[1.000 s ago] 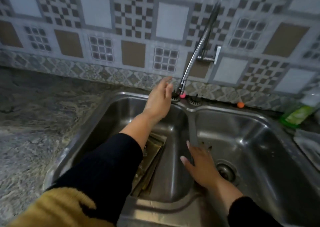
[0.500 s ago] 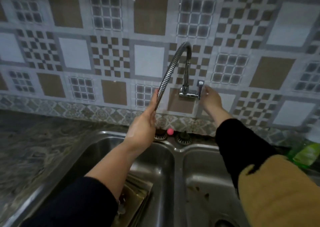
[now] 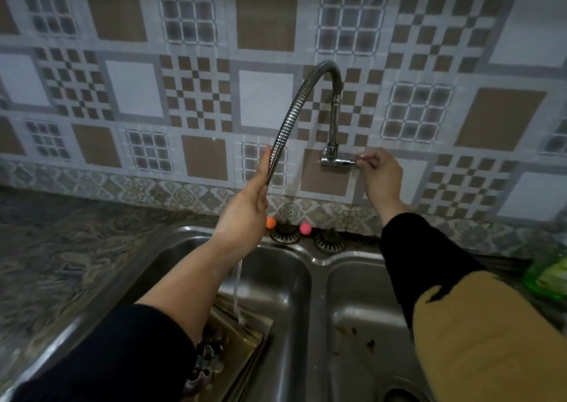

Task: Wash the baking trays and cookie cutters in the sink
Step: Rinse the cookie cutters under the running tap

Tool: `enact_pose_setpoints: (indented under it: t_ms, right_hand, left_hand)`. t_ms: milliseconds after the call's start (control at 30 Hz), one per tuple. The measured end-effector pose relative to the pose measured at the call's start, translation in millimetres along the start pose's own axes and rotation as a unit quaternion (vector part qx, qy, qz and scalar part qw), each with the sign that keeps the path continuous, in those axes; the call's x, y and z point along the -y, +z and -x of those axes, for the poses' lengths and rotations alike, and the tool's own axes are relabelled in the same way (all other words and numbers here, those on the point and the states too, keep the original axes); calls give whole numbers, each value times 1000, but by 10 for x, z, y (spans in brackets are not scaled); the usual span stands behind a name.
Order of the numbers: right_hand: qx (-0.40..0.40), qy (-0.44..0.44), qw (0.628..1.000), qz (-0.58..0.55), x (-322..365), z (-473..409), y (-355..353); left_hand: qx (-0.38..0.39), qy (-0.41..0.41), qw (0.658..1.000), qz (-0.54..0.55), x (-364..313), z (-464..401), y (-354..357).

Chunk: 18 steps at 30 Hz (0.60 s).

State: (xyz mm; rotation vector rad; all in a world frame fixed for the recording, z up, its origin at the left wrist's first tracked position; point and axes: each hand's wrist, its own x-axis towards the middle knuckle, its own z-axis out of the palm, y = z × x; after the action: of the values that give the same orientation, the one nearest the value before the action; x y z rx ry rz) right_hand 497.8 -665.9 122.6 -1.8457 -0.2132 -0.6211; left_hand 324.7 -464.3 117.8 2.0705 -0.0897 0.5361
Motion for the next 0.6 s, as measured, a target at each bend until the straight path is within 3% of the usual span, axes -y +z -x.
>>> enact_pose_setpoints:
  t_ms: [133, 267, 400, 500, 600]
  right_hand:
    - [26, -15, 999, 43, -82, 160, -75]
    - [59, -1, 983, 173, -16, 296, -59]
    - [7, -2, 991, 134, 93, 1072, 124]
    - [110, 6, 986, 129, -59, 1873, 419]
    - [266, 119, 954, 73, -157, 2671, 632]
  left_hand:
    - [-5, 7, 1000, -16, -34, 41, 16]
    - [13, 5, 1000, 14, -80, 64, 1]
    - [26, -13, 997, 66, -56, 116, -58]
    - [24, -25, 997, 76, 34, 268, -92]
    - [35, -84, 995, 45, 475, 565, -154]
